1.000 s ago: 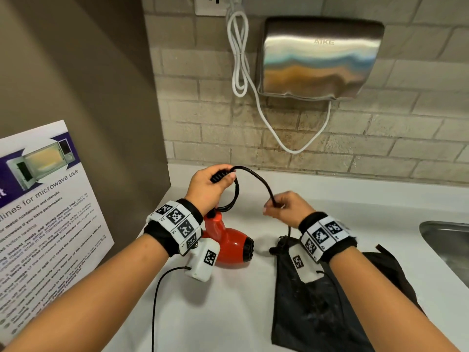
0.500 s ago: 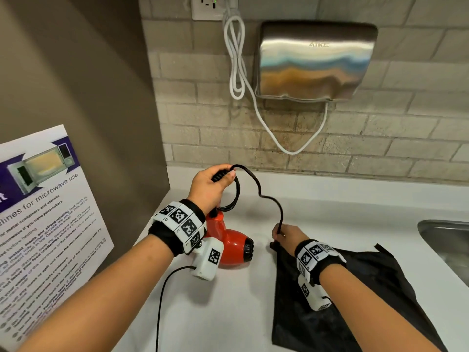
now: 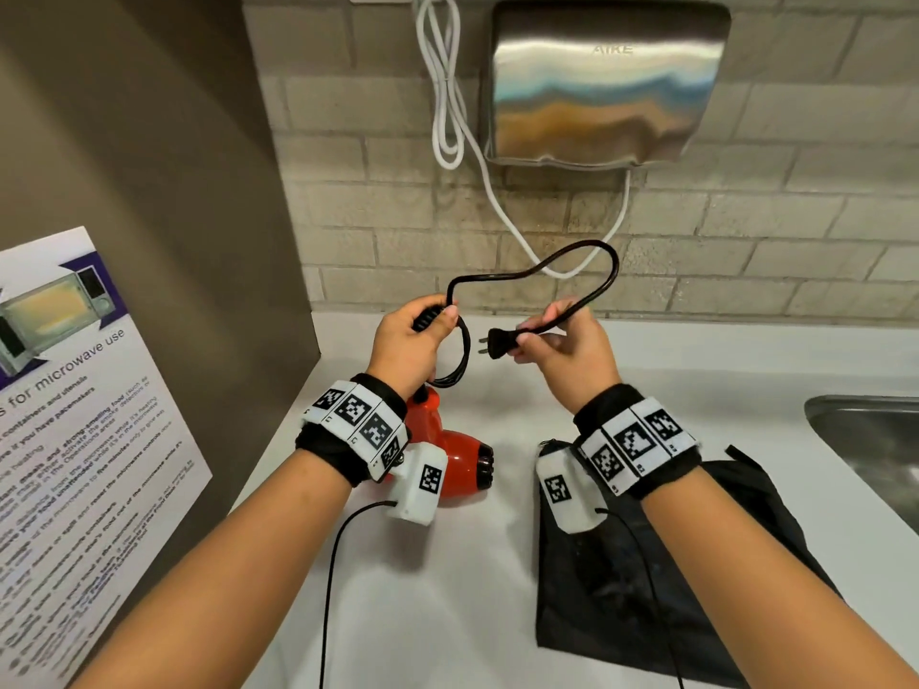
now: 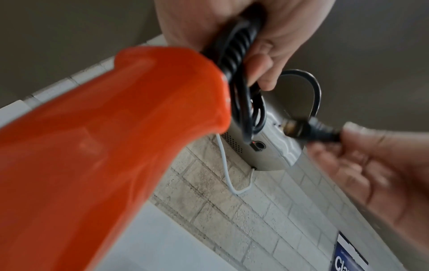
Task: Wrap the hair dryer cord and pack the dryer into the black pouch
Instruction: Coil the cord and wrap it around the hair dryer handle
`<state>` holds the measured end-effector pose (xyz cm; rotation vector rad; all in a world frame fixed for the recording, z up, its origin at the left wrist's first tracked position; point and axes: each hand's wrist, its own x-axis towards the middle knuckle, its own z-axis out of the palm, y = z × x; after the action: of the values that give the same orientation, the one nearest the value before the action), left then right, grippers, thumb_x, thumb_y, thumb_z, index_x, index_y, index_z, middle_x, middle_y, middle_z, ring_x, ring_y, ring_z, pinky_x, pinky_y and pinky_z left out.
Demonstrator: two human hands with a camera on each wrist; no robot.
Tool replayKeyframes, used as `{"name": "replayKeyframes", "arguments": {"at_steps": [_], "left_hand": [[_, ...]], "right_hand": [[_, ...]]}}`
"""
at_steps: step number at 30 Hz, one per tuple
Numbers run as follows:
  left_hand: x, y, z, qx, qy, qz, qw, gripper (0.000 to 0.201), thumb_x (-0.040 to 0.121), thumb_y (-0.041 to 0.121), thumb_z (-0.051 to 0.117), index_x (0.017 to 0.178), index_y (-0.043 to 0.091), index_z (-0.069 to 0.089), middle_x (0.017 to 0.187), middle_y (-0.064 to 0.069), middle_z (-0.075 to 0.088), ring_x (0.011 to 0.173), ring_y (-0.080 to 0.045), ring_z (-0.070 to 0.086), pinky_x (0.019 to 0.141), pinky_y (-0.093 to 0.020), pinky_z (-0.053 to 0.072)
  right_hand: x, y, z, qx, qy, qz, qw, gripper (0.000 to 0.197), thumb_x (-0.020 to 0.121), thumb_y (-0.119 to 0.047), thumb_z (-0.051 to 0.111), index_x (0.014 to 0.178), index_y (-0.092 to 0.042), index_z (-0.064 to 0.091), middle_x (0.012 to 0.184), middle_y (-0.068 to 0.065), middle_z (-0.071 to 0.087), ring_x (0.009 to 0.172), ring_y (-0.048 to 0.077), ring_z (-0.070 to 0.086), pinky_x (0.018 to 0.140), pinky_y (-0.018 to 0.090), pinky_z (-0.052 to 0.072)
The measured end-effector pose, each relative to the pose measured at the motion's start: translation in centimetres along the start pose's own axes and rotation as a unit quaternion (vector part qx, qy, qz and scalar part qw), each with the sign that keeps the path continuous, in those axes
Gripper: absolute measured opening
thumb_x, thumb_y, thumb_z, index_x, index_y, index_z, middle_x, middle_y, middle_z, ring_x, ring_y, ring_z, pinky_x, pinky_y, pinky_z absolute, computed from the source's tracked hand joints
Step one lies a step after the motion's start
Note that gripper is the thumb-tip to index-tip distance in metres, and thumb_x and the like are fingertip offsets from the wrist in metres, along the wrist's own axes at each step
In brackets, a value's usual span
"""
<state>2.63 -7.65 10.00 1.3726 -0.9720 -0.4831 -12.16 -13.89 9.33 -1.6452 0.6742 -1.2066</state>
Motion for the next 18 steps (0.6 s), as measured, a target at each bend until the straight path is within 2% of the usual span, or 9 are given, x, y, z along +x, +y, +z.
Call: {"name": "replayKeyframes", "arguments": {"at_steps": [3,5,7,9,12,15,16,17,18], "left_hand": [[0.1,-0.3,0.3,-0.016,-0.012,-0.012,1.000,0.024,0.091,0.018,0.054,0.113,0.010,0.061,0.055,0.009,0.046,0.030,-0.004,0.035,0.031,-0.015,0.033],[0.3,-0.6,0.3,-0.038,-0.015,-0.023,0.999,0.025,0.091,0.020,0.054,0.113,0.010,0.061,0.061,0.003,0.048,0.031,-0.004,0.033,0.032,-0.015,0.033],[0.4,-0.8,0.4,-0.063,-0.016,-0.037,0.997,0.023,0.092,0.022,0.053,0.109,0.010,0.062,0.068,-0.005,0.047,0.031,-0.004,0.031,0.032,-0.015,0.032],[0.4,-0.9,0.4,-0.080,-0.014,-0.048,0.995,0.021,0.091,0.022,0.054,0.106,0.012,0.063,0.068,-0.004,0.049,0.030,-0.004,0.031,0.032,-0.014,0.031],[0.3,-0.8,0.7,-0.095,-0.023,-0.055,0.994,0.025,0.091,0.021,0.055,0.112,0.011,0.061,0.065,-0.002,0.051,0.028,-0.004,0.031,0.031,-0.015,0.029],[-0.1,-0.7,1.0,-0.129,-0.063,-0.063,0.988,0.025,0.092,0.017,0.052,0.115,0.010,0.058,0.061,-0.002,0.049,0.028,-0.003,0.029,0.030,-0.013,0.025],[-0.3,-0.7,1.2,-0.140,-0.081,-0.066,0.985,0.024,0.093,0.015,0.050,0.115,0.011,0.058,0.058,0.001,0.047,0.029,-0.002,0.028,0.031,-0.013,0.024],[-0.5,-0.8,1.2,-0.146,-0.099,-0.064,0.982,0.024,0.093,0.015,0.049,0.115,0.011,0.058,0.055,0.001,0.042,0.031,-0.002,0.027,0.032,-0.013,0.023],[-0.6,-0.8,1.3,-0.148,-0.115,-0.058,0.981,0.024,0.094,0.015,0.048,0.115,0.015,0.059,0.057,-0.002,0.037,0.032,-0.002,0.025,0.033,-0.013,0.022]], "right_hand": [[-0.6,-1.4,1.0,0.052,-0.017,-0.048,0.997,0.038,0.081,0.017,0.050,0.077,-0.018,0.036,0.076,0.003,0.057,0.055,0.005,0.064,0.059,0.020,0.055],[-0.9,-1.5,1.6,0.045,-0.042,-0.054,0.997,0.038,0.081,0.017,0.051,0.077,-0.019,0.037,0.077,0.002,0.057,0.056,0.004,0.064,0.059,0.019,0.054],[-1.1,-1.0,2.1,0.005,-0.046,-0.067,0.997,0.039,0.080,0.014,0.054,0.075,-0.022,0.038,0.076,-0.001,0.056,0.059,0.001,0.063,0.061,0.017,0.053],[-1.0,-0.2,2.6,-0.073,-0.032,-0.087,0.993,0.040,0.079,0.007,0.060,0.074,-0.026,0.039,0.076,-0.005,0.056,0.066,-0.001,0.061,0.065,0.016,0.052],[-0.9,0.9,3.8,-0.175,-0.013,-0.127,0.976,0.034,0.074,0.001,0.068,0.073,-0.021,0.042,0.076,-0.010,0.048,0.070,0.005,0.053,0.067,0.020,0.049],[-0.4,1.5,4.7,-0.225,0.016,-0.136,0.965,0.036,0.068,0.002,0.068,0.080,-0.019,0.041,0.087,-0.005,0.040,0.084,0.009,0.047,0.076,0.016,0.043],[0.2,1.8,4.9,-0.207,0.027,-0.116,0.971,0.031,0.070,-0.004,0.065,0.081,-0.020,0.041,0.093,-0.002,0.040,0.088,0.011,0.047,0.079,0.014,0.042],[0.5,1.7,5.1,-0.159,0.030,-0.079,0.984,0.021,0.070,-0.018,0.061,0.080,-0.022,0.044,0.094,0.001,0.043,0.091,0.015,0.048,0.085,0.018,0.044],[0.9,1.4,5.3,-0.113,0.017,-0.041,0.993,0.016,0.068,-0.034,0.055,0.078,-0.026,0.048,0.092,0.002,0.048,0.094,0.019,0.049,0.091,0.028,0.046]]}}
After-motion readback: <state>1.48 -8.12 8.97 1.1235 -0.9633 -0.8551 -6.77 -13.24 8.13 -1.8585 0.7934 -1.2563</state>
